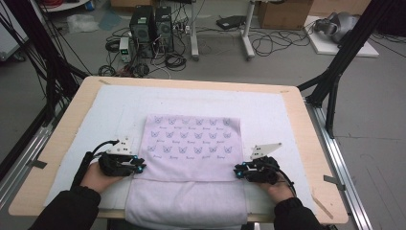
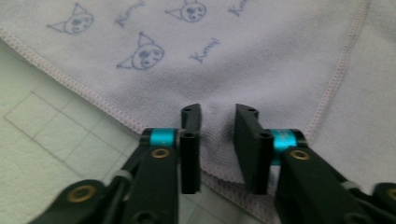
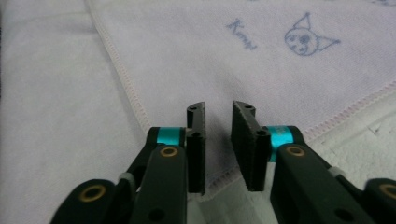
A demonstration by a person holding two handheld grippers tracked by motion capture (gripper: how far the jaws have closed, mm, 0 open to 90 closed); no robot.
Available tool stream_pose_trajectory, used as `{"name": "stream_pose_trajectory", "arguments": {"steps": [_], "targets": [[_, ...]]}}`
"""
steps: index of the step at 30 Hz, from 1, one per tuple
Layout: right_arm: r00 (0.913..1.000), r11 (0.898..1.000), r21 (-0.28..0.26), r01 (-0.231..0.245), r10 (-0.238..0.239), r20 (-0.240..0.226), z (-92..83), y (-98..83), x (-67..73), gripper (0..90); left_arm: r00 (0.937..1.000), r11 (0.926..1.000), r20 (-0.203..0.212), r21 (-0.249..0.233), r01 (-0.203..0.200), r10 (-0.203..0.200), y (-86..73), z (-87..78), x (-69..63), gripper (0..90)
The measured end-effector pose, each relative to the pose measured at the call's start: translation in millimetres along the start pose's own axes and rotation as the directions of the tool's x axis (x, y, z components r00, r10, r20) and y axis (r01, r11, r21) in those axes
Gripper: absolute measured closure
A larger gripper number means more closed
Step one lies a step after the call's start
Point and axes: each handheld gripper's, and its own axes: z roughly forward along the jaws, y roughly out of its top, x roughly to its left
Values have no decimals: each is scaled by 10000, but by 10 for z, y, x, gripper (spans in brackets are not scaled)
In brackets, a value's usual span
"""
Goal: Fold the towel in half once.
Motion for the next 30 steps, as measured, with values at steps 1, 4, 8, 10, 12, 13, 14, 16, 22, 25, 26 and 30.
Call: {"name": "stream_pose_trajectory", "arguments": {"steps": [1, 4, 8, 10, 12, 13, 14, 16, 22, 25, 26, 30], "targets": [[10000, 10000, -9, 62, -62, 32, 4, 2, 3, 797, 10000, 10000, -6, -16, -39, 39, 1, 3, -13, 792], [9999, 9999, 27, 139, -139, -25, 3, 6, 7, 865, 10000, 10000, -92, -45, -15, 15, 6, 6, -27, 865], [9999, 9999, -25, 131, -131, -90, -17, 19, 3, 880, 9999, 10000, -161, -46, -30, 29, 9, -22, -36, 877], [9997, 9998, -153, 101, -104, -198, -43, 24, 2, 881, 9999, 9999, -164, -144, 11, -13, 9, -49, -36, 878], [9997, 9996, -244, 130, -134, -182, -80, 43, 12, 883, 9998, 9997, -169, -249, 47, -51, 14, -81, -36, 879], [9997, 9993, -321, 178, -184, -189, -97, 55, 19, 883, 9998, 9997, -182, -263, 16, -21, 19, -103, -34, 878], [9995, 9990, -375, 244, -251, -182, -114, 69, 24, 883, 9998, 9994, -192, -340, 53, -59, 24, -120, -36, 879], [9992, 9986, -393, 346, -354, -193, -135, 92, 37, 884, 9998, 9992, -186, -410, 31, -38, 34, -148, -41, 878], [9991, 9976, -550, 418, -423, -76, -196, 100, 69, 883, 9999, 9980, -113, -627, 49, -56, 41, -224, -57, 879], [9993, 9985, -401, 373, -377, -71, -164, 95, 39, 835, 9998, 9985, 13, -509, 197, -196, 29, -186, -51, 854], [9994, 9990, -306, 321, -324, -98, -147, 94, 35, 796, 9997, 9986, 82, -480, 237, -233, 25, -165, -55, 805], [9987, 9992, 21, 411, -411, -290, -66, 87, 46, 668, 9993, 9995, 308, -265, 196, -188, 16, -92, -76, 691]]}}
